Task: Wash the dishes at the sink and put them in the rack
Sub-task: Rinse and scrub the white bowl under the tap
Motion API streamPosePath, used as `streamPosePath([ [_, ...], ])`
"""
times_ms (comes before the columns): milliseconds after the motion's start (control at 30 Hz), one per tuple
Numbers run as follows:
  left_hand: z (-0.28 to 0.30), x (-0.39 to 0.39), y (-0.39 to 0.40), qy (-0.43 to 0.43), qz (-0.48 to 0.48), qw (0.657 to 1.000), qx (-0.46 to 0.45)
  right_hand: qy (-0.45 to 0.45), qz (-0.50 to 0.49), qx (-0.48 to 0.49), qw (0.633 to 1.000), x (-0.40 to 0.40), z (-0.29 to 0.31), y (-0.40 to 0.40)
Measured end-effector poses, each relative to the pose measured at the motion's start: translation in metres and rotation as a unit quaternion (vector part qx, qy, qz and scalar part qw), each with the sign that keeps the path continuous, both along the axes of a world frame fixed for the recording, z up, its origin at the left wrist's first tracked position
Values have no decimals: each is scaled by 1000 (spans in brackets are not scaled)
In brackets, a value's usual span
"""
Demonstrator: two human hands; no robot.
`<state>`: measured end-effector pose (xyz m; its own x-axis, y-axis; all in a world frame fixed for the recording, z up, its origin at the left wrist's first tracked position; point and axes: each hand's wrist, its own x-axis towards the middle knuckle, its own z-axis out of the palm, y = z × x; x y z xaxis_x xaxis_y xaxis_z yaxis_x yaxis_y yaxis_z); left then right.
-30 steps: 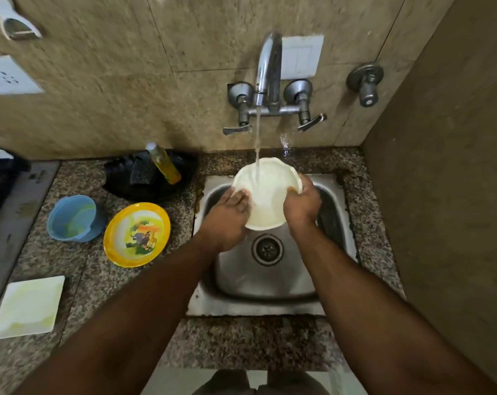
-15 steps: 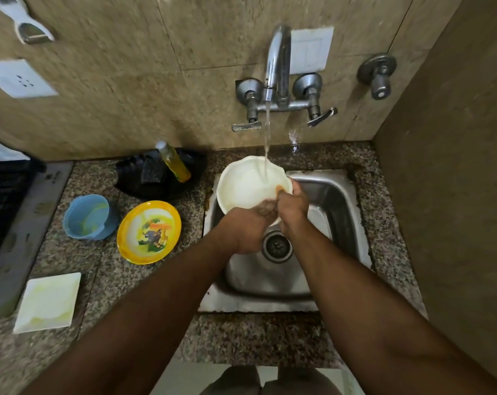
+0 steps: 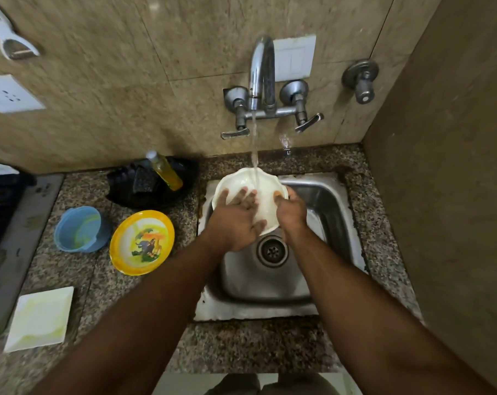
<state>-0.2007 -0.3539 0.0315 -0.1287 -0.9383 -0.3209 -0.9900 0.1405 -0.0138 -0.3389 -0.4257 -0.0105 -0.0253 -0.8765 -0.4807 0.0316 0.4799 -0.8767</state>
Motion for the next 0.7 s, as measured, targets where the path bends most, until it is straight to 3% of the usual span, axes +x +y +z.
streamPosePath([
  [100,0,26,1,44,50,988,-139,-4,51,22,998,-10,-2,-8],
  [200,6,41,5,274,239,924,-118,3,156,41,987,-19,-1,-14],
  [267,7,41,2,416,363,832,-63,8,184,46,982,-19,0,-18],
  [333,5,34,-1,552,473,686,-38,38,174,33,983,-17,4,-22],
  [367,6,30,-3,581,512,632,-33,79,178,13,981,-15,8,-22],
  [400,7,25,-4,582,538,608,-45,148,192,-21,970,-11,12,-20],
  [500,8,14,-2,507,571,627,-155,415,260,-133,862,9,19,1],
  [533,9,10,-2,484,573,637,-179,460,278,-139,832,14,18,10],
  [600,8,6,-1,453,576,654,-190,485,341,-128,795,18,9,27],
  [700,3,4,2,408,589,670,-193,437,511,-126,729,22,2,50],
])
